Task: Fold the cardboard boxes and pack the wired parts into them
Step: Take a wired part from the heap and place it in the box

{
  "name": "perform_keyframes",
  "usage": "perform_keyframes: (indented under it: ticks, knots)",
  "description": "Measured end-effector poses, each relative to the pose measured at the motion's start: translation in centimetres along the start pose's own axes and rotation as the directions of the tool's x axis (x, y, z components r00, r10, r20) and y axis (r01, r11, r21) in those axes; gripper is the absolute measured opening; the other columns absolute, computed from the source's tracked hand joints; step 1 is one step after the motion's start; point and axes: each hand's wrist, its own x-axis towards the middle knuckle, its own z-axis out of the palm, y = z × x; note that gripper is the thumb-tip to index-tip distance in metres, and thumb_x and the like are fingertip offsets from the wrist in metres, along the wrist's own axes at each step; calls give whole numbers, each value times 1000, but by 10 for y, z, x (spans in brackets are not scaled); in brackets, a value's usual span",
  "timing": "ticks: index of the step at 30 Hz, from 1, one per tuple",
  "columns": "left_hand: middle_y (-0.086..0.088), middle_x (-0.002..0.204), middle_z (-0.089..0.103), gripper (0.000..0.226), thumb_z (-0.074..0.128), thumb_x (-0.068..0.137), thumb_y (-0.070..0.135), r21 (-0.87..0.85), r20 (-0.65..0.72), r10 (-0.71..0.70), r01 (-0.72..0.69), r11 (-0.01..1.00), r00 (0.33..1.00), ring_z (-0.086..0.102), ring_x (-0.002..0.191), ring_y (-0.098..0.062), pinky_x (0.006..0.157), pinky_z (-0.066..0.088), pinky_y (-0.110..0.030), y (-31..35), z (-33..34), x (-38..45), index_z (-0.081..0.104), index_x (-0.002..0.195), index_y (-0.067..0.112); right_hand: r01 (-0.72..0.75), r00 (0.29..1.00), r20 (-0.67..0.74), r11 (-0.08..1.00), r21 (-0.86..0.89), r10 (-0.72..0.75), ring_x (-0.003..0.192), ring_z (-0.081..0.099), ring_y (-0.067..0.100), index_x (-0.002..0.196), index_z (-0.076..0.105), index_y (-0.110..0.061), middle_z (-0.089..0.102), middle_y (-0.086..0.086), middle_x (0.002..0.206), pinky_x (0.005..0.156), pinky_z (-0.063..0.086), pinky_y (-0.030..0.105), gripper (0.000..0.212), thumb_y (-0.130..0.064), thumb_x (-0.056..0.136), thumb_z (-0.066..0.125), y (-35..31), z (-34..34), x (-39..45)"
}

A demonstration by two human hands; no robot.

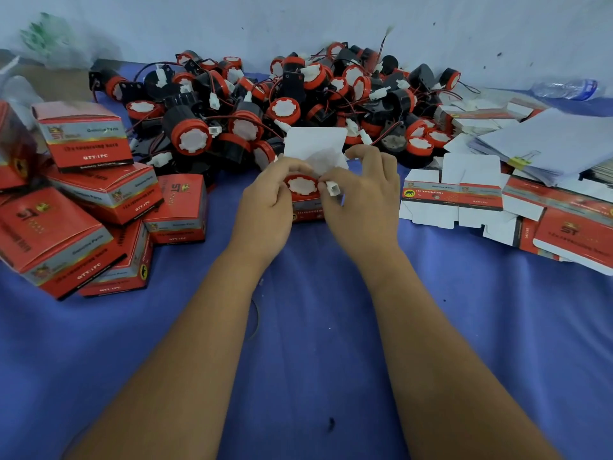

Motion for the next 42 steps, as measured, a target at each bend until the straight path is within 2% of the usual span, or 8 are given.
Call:
perform_keyframes:
  ticks: [3, 10, 14, 19, 22, 27, 35, 42]
  knots:
    - [13, 92, 64, 54, 32, 93, -6, -15, -18, -10, 10, 1000, 1000, 57, 74, 11, 61, 40, -3, -2, 1, -1, 62, 96, 39, -64, 997, 34, 998, -23, 65, 116, 46, 30, 91, 75, -12, 56, 9, 125, 89, 36, 37, 16, -19, 88, 61, 1, 1, 1]
    - [9, 130, 56, 31, 49, 98, 18, 172, 25, -65, 60, 983, 998, 53, 114, -4, 90, 45, -11, -9, 7, 2, 69, 118, 30, -119, 972, 208, 993, 12, 113, 126, 35, 27, 114, 71, -24, 45, 4, 138, 102, 29, 36, 29, -37, 97, 51, 3, 2, 0]
    - [3, 137, 52, 35, 46, 95, 33, 304, 59, -4, -14, 953, 998, 51, 123, -23, 94, 51, -43, -10, 8, 3, 72, 116, 23, -108, 972, 213, 993, 39, 97, 128, 32, 26, 123, 62, -21, 37, 8, 143, 106, 27, 38, 35, -42, 99, 47, -1, 4, -4]
    - [-5, 145, 46, 28, 54, 99, 20, 341, 39, 11, -24, 940, 999, 48, 127, -30, 98, 49, -48, -11, 8, 3, 70, 122, 17, -22, 983, -175, 984, 177, 54, 86, 46, 23, 105, 62, -5, 54, 7, 96, 75, 43, 36, 17, -12, 89, 59, -6, -7, 0]
    - [-3, 146, 44, 28, 53, 100, 23, 346, 30, -12, 1, 938, 999, 48, 127, -27, 98, 49, -47, -10, 9, 1, 69, 124, 21, -63, 994, -63, 926, 373, 93, 81, 43, 8, 110, 61, -9, 49, -9, 91, 65, 41, 24, 23, -8, 87, 56, -8, -12, -2]
    - [1, 143, 44, 27, 51, 102, 32, 299, 76, -17, -7, 954, 997, 52, 121, -23, 93, 50, -44, -8, 6, -1, 69, 120, 26, -16, 1000, 22, 872, 489, 6, 76, 54, 13, 96, 72, -7, 63, 4, 87, 65, 47, 31, 21, -18, 87, 55, -13, -17, -5]
    - [1, 132, 47, 29, 49, 101, 29, 320, 49, -103, 82, 944, 993, 54, 115, -23, 99, 47, -45, -8, 7, 1, 64, 125, 28, -516, 834, 455, 152, 843, 312, 61, 42, 13, 95, 73, 0, 55, 18, 84, 57, 37, 23, 30, -17, 85, 51, -7, -25, 11]
    - [0, 124, 49, 31, 49, 101, 30, 333, 50, -124, 101, 937, 991, 54, 109, -24, 97, 46, -49, -5, 7, 0, 61, 130, 32, -449, 883, 329, 397, 800, 335, 80, 66, 0, 95, 74, -7, 73, -4, 85, 75, 53, 16, 16, 0, 90, 61, -9, -18, 7]
